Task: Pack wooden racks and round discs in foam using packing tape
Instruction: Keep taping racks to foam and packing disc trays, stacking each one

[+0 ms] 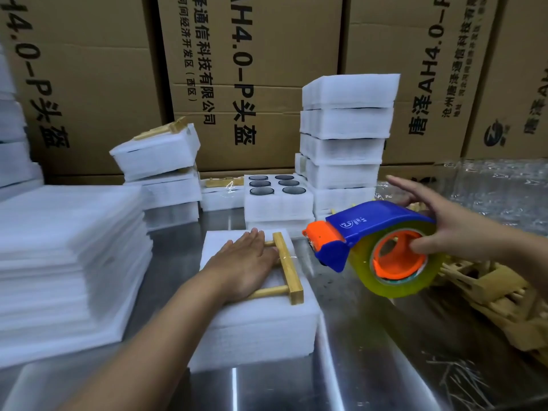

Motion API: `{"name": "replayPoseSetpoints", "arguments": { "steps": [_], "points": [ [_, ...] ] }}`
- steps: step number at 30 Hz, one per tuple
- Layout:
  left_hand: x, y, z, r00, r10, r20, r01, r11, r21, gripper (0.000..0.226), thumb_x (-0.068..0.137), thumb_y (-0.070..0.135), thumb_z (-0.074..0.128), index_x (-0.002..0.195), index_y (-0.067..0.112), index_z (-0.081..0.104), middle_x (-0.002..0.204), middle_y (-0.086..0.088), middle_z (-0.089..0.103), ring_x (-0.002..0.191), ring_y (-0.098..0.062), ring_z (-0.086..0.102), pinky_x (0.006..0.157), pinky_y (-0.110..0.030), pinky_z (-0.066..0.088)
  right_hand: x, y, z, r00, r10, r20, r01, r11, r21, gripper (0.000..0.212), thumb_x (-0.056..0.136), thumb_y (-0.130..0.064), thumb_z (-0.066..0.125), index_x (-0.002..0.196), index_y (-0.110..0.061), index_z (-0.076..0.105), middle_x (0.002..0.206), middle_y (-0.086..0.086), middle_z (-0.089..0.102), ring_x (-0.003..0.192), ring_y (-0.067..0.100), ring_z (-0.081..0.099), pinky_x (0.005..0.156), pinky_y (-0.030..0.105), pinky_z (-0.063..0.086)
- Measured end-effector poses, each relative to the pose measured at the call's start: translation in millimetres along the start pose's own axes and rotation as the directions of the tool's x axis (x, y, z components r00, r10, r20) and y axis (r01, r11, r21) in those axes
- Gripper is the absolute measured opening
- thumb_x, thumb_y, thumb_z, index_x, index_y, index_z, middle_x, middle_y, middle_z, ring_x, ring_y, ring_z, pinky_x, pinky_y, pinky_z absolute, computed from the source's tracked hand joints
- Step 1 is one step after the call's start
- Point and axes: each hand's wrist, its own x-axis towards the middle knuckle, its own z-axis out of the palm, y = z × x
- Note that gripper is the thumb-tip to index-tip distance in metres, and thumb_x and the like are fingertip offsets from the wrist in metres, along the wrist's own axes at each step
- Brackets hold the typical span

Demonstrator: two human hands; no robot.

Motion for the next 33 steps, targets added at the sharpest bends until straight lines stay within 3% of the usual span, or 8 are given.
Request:
{"name": "replayPoseSetpoints", "arguments": {
  "steps": [5,8,11,14,18,23,28,33],
  "points": [
    [0,-1,1,1.000,0.007,-0.004,-0.007,1.000,-0.015,0.050,0.102,0.032,0.008,0.150,0.022,0.015,0.159,-0.003,-0.008,0.145,-0.013,-0.010,0.117,-0.035,-0.001,-11,1,-30,0.999,0.041,-0.034,-0.046,0.984,-0.170,0.101,0.074,0.006,0.071,0.117,-0.077,0.032,0.117,-0.013,0.041,0.089,0.013,0.064,0.060,0.020,0.055],
    [0,0,0,1.000,0.012,-0.003,-0.012,1.000,0.007,0.048,0.103,0.031,0.008,0.149,0.023,0.019,0.159,-0.003,-0.008,0.146,-0.014,-0.009,0.118,-0.035,-0.001,-19,1,-32,1.000,0.029,0.009,-0.024,0.931,-0.365,0.094,0.079,-0.004,0.070,0.118,-0.078,0.027,0.117,-0.032,0.028,0.101,0.002,0.047,0.064,0.023,0.050],
    [0,0,0,1.000,0.003,-0.006,-0.003,1.000,-0.009,0.049,0.102,0.033,0.009,0.150,0.023,0.017,0.159,-0.002,-0.007,0.146,-0.013,-0.009,0.118,-0.034,-0.001,-14,-6,-23,0.995,-0.015,0.098,0.060,0.874,-0.483,0.091,0.081,-0.007,0.066,0.120,-0.078,0.025,0.115,-0.033,0.019,0.105,-0.017,0.029,0.077,0.014,0.042],
    [2,-1,1,1.000,-0.013,-0.011,0.013,0.999,-0.035,0.053,0.102,0.036,0.009,0.152,0.018,0.011,0.159,-0.002,-0.007,0.145,-0.011,-0.009,0.118,-0.034,-0.001,1,-19,-8,0.980,-0.051,0.194,0.155,0.805,-0.573,0.080,0.082,-0.017,0.065,0.123,-0.073,0.025,0.124,-0.026,0.015,0.109,-0.007,0.028,0.081,0.002,0.029],
    [1,-2,1,1.000,-0.022,-0.022,0.020,0.997,-0.078,0.053,0.101,0.038,0.011,0.152,0.020,0.012,0.159,0.001,-0.005,0.145,-0.009,-0.007,0.118,-0.032,-0.002,22,-31,16,0.956,-0.047,0.288,0.222,0.759,-0.613,0.076,0.084,-0.023,0.061,0.116,-0.078,0.019,0.123,-0.027,0.013,0.112,0.012,0.040,0.076,0.008,0.029],
    [2,0,2,0.999,-0.023,-0.034,0.019,0.993,-0.113,0.053,0.101,0.039,0.012,0.152,0.021,0.012,0.159,0.002,-0.004,0.145,-0.008,-0.006,0.118,-0.031,-0.002,31,-37,20,0.947,-0.034,0.318,0.236,0.746,-0.622,0.082,0.083,-0.014,0.059,0.111,-0.080,0.019,0.121,-0.020,0.024,0.113,0.012,0.043,0.086,0.019,0.031],
    [2,-1,2,0.999,-0.029,-0.037,0.024,0.993,-0.113,0.054,0.101,0.039,0.012,0.152,0.020,0.013,0.159,0.003,-0.003,0.145,-0.007,-0.005,0.118,-0.030,-0.002,35,-29,21,0.933,0.082,0.350,0.142,0.811,-0.568,0.071,0.085,-0.016,0.061,0.117,-0.070,0.026,0.122,-0.013,0.036,0.112,0.009,0.043,0.087,0.013,0.030],
    [2,-1,3,0.998,-0.035,-0.050,0.028,0.990,-0.136,0.055,0.101,0.040,0.013,0.152,0.019,0.010,0.159,0.003,-0.003,0.145,-0.007,-0.004,0.118,-0.030,-0.002,35,-15,21,0.929,0.144,0.341,0.049,0.865,-0.500,0.073,0.084,-0.009,0.060,0.123,-0.065,0.034,0.122,-0.014,0.039,0.103,-0.003,0.045,0.070,-0.002,0.035]
  ]
}}
